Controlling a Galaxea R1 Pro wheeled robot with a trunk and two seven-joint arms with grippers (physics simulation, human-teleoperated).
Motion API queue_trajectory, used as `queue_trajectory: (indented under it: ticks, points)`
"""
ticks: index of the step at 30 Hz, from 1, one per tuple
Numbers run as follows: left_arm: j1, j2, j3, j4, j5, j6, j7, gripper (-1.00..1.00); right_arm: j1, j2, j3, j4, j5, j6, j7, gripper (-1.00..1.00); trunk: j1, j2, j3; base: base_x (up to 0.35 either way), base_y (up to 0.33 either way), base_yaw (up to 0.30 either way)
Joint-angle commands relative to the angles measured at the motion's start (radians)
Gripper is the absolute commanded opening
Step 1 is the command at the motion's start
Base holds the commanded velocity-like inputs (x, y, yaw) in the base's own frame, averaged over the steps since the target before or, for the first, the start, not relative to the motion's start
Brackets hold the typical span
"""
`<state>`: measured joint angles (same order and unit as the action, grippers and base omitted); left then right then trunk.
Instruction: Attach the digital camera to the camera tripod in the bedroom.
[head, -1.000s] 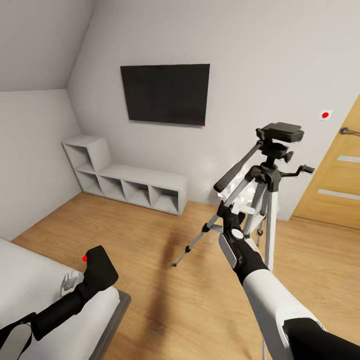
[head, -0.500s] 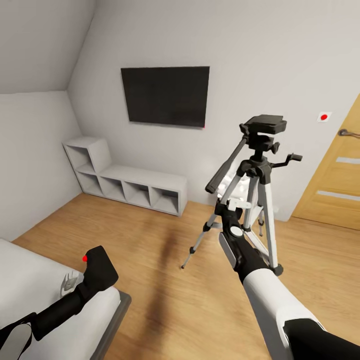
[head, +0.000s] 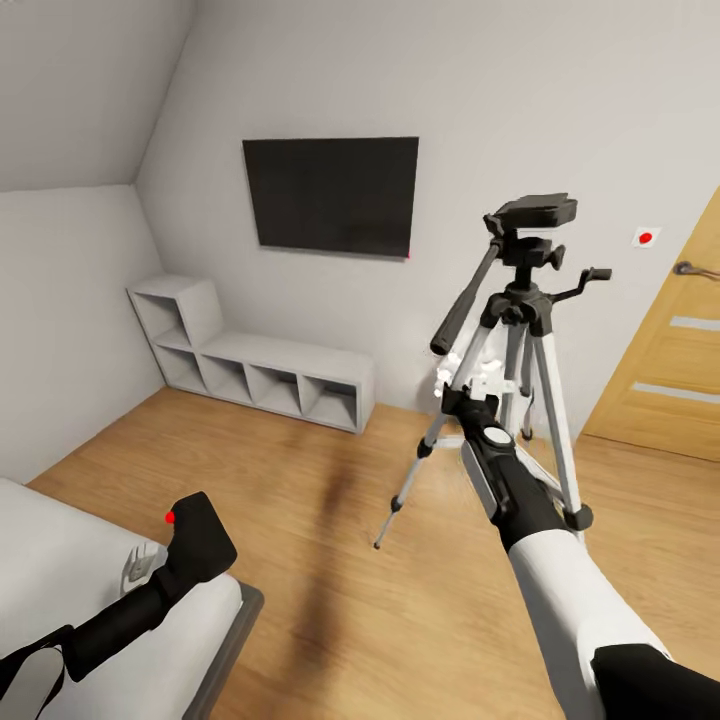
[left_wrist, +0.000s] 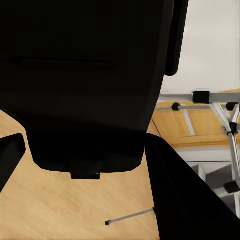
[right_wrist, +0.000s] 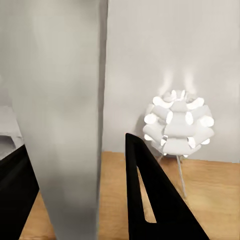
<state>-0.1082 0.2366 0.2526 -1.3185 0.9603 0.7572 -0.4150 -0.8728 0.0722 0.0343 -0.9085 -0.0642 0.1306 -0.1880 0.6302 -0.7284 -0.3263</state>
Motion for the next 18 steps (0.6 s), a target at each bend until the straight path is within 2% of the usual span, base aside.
queue_trajectory:
  ticks: [1,3,4,5,8,10,14,15,16,17,18]
  points:
    - [-0.001,0.0,0.001,0.0,0.002,0.007,-0.002,-1.0,-0.007,-0.02,0.003,-0.032,-0.004,0.076,0.037,-1.0,-0.004,0.006,0.002,0.0,0.0,0.0]
    - [-0.001,0.0,0.001,0.0,0.002,0.007,-0.002,-1.0,-0.022,-0.053,0.002,-0.061,-0.005,0.172,0.101,-1.0,-0.011,0.02,0.008,0.0,0.0,0.0]
    - [-0.001,0.0,0.002,0.0,0.002,0.007,-0.002,-1.0,-0.028,-0.062,0.002,-0.068,-0.006,0.194,0.12,-1.0,-0.015,0.027,0.011,0.0,0.0,0.0]
    - [-0.001,0.0,0.001,0.0,0.002,0.007,-0.002,-1.0,-0.04,-0.084,0.001,-0.079,-0.006,0.239,0.174,-1.0,-0.019,0.034,0.014,0.0,0.0,0.0]
    - [-0.001,0.0,0.001,-0.001,0.002,0.007,-0.002,-1.0,-0.051,-0.107,-0.001,-0.09,-0.009,0.274,0.234,-1.0,-0.031,0.055,0.024,0.0,0.0,0.0]
    - [-0.001,0.0,0.001,-0.001,0.002,0.007,-0.002,-1.0,-0.051,-0.113,-0.003,-0.092,-0.011,0.278,0.247,-1.0,-0.038,0.069,0.03,0.0,0.0,0.0]
    - [-0.001,0.0,0.002,0.0,0.002,0.007,-0.002,-1.0,-0.048,-0.146,-0.008,-0.098,-0.014,0.279,0.353,-1.0,-0.054,0.097,0.043,0.0,0.0,0.0]
    - [-0.001,0.0,0.002,0.0,0.002,0.007,-0.002,-1.0,-0.045,-0.161,-0.009,-0.1,-0.015,0.277,0.412,-1.0,-0.057,0.104,0.046,0.0,0.0,0.0]
    - [-0.001,0.0,0.002,0.0,0.002,0.007,-0.002,-1.0,-0.044,-0.169,-0.009,-0.1,-0.015,0.276,0.443,-1.0,-0.061,0.111,0.049,0.0,0.0,0.0]
    - [-0.001,0.0,0.002,-0.001,0.001,0.007,-0.001,-1.0,-0.042,-0.185,-0.01,-0.101,-0.016,0.274,0.507,-1.0,-0.065,0.118,0.052,0.0,0.0,0.0]
    - [-0.001,0.0,0.002,-0.001,0.001,0.007,-0.002,-1.0,-0.038,-0.211,-0.012,-0.101,-0.017,0.26,0.607,-1.0,-0.069,0.125,0.055,0.0,0.0,0.0]
